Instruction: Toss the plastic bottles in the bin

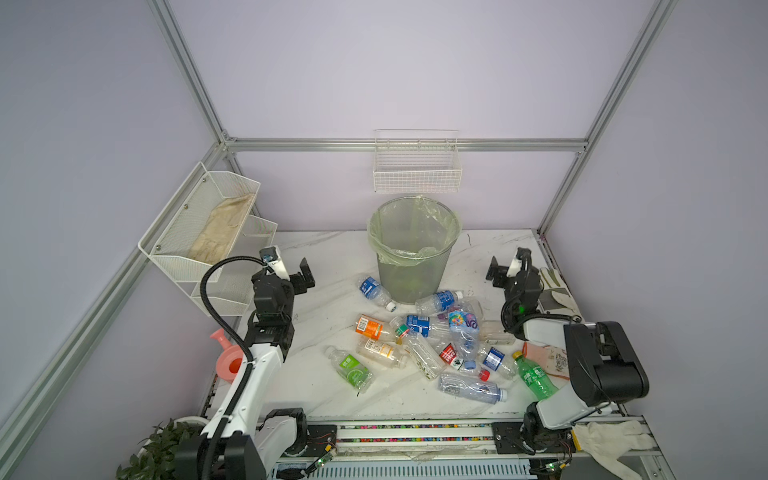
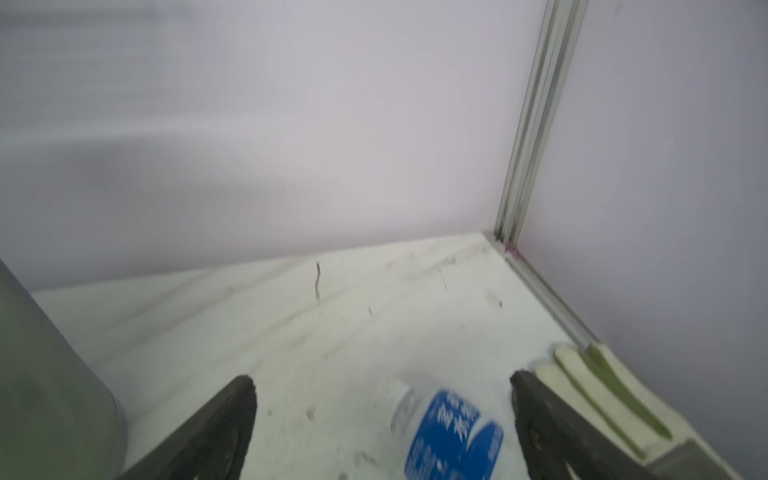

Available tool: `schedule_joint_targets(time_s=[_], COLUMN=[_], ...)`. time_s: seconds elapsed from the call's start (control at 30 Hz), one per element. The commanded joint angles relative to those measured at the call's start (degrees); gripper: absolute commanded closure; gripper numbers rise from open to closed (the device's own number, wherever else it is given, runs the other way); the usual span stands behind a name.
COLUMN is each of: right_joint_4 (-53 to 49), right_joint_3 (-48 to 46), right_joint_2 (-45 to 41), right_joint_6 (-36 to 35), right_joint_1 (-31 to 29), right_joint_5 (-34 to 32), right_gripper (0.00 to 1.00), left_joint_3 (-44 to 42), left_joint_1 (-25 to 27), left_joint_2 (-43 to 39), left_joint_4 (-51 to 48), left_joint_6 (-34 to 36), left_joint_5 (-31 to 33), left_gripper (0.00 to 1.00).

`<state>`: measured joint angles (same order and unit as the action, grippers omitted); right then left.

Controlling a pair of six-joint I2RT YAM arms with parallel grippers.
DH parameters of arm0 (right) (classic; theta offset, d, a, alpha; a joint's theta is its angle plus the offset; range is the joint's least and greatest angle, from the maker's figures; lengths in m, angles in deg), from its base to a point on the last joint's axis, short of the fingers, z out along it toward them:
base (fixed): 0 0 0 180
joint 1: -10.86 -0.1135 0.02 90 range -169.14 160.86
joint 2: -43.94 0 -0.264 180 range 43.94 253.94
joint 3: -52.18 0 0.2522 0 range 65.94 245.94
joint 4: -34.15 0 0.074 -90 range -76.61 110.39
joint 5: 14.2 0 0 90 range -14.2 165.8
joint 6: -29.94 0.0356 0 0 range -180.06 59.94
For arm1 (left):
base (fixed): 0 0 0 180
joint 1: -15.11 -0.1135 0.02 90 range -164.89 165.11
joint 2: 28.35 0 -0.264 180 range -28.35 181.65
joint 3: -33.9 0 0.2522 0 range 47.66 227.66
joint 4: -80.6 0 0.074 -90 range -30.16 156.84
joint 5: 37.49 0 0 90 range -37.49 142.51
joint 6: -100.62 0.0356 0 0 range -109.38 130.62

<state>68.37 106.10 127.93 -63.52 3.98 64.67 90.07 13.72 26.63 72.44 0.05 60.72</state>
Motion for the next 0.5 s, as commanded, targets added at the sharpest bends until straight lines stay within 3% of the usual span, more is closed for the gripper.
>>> schedule_joint_targets(time_s=[0.0,0.03,0.1,0.13,0.2,0.23,0.27,0.3,0.47], right_joint_4=[-19.18,-27.46,-45.97,-55.83,-53.66,-51.13,-49.93,-51.61,-72.84], right_joint_3=[10.12,14.64,21.73,22.93,17.98,14.05,10.85,8.64,8.03], right_joint_2=[-13.53,-16.98,-21.57,-24.27,-29.73,-32.9,-35.5,-38.29,-48.73], right_joint_6=[-0.61,3.67,22.35,34.93,36.84,41.04,43.8,45.3,47.46], right_joint_1=[-4.21,-5.5,-5.87,-5.85,-5.99,-6.68,-7.08,-7.54,-8.16], right_joint_5=[2.04,3.17,7.91,12.64,26.63,32.57,35.5,36.12,26.89], right_gripper=[0.03,0.03,0.03,0.03,0.03,0.03,0.03,0.03,0.03], left_joint_3=[5.58,5.62,4.83,4.32,2.66,1.97,1.44,0.82,-2.23], left_joint_1=[5.68,7.66,10.95,12.32,13.7,14.0,14.08,14.13,14.24], left_joint_2=[-7.31,-9.87,-14.62,-17.17,-21.77,-23.86,-25.44,-27.23,-33.39], left_joint_4=[-18.5,-21.26,-25.53,-27.94,-31.3,-32.97,-34.42,-35.75,-40.27], left_joint_6=[-2.3,-2.25,-3.0,-3.44,-4.61,-5.13,-6.06,-6.49,-7.42], left_joint_5=[-1.1,-1.04,-1.3,-1.62,-3.79,-5.27,-6.12,-7.6,-11.52], left_gripper=[0.0,0.0,0.0,0.0,0.0,0.0,0.0,0.0,0.0])
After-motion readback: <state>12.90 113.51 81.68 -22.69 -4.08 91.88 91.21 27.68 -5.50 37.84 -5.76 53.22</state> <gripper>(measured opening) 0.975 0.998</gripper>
